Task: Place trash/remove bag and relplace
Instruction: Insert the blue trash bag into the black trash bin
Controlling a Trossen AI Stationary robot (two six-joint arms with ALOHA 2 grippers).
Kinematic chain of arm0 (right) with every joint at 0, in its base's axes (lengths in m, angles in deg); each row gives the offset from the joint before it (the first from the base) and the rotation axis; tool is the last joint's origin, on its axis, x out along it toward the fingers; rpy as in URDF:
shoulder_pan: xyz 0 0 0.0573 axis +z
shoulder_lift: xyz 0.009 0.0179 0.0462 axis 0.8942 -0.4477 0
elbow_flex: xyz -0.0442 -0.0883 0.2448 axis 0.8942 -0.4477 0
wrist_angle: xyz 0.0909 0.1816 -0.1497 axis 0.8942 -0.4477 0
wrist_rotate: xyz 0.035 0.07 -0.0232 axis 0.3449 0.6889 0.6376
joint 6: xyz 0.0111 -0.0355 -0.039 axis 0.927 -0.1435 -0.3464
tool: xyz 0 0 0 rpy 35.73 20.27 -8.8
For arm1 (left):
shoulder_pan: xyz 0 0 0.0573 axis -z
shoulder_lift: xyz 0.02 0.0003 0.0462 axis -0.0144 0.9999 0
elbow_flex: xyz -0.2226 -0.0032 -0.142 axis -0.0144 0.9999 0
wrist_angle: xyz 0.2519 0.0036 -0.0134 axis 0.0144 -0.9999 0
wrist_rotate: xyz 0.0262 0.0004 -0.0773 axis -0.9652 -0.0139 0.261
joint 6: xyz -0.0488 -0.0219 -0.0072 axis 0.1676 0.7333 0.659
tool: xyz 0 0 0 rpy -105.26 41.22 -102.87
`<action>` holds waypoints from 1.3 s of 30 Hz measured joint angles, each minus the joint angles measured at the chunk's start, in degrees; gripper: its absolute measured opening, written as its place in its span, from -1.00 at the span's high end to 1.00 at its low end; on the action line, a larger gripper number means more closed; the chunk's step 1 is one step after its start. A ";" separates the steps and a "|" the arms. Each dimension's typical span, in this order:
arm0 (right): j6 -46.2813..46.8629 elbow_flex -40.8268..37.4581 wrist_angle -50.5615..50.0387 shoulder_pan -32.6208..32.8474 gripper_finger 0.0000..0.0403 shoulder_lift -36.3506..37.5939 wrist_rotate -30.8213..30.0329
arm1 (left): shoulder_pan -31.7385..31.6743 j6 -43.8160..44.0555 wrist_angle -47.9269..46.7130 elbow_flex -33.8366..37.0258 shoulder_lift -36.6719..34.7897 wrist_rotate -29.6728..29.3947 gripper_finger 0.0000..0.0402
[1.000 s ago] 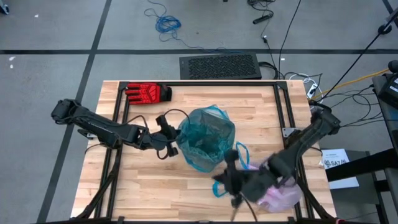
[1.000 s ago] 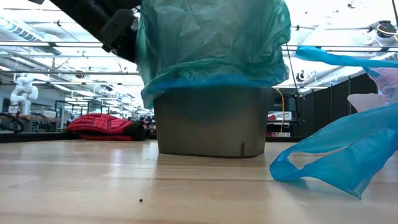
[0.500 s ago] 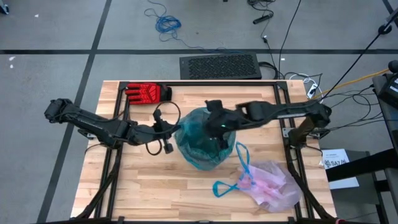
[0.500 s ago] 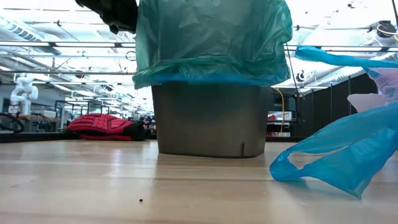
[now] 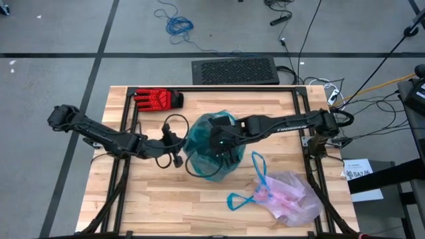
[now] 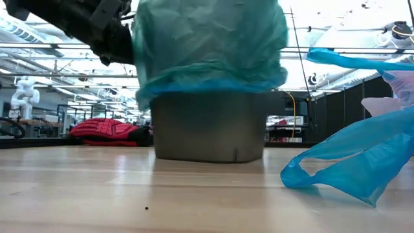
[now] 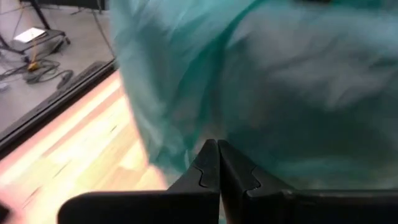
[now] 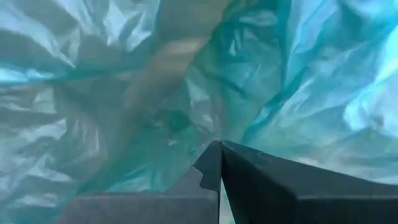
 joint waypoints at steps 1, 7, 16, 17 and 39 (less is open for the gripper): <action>-0.04 -0.01 0.33 -0.29 1.00 -0.23 0.23 | 0.21 -0.18 0.90 0.02 -0.02 0.00 1.00; 1.46 2.74 1.61 -1.69 1.00 -0.35 2.03 | 0.73 -1.87 3.14 0.02 -0.04 0.24 1.00; -0.23 5.07 5.04 -3.09 1.00 -1.49 2.72 | 0.78 -1.87 3.24 0.02 -0.04 0.31 1.00; -0.56 5.06 4.61 -3.28 1.00 -2.23 2.79 | 0.78 -1.87 3.31 0.02 -0.04 0.32 1.00; 0.27 4.98 -2.60 -3.39 1.00 -12.00 7.13 | 2.33 -4.49 2.35 0.09 -6.24 0.61 1.00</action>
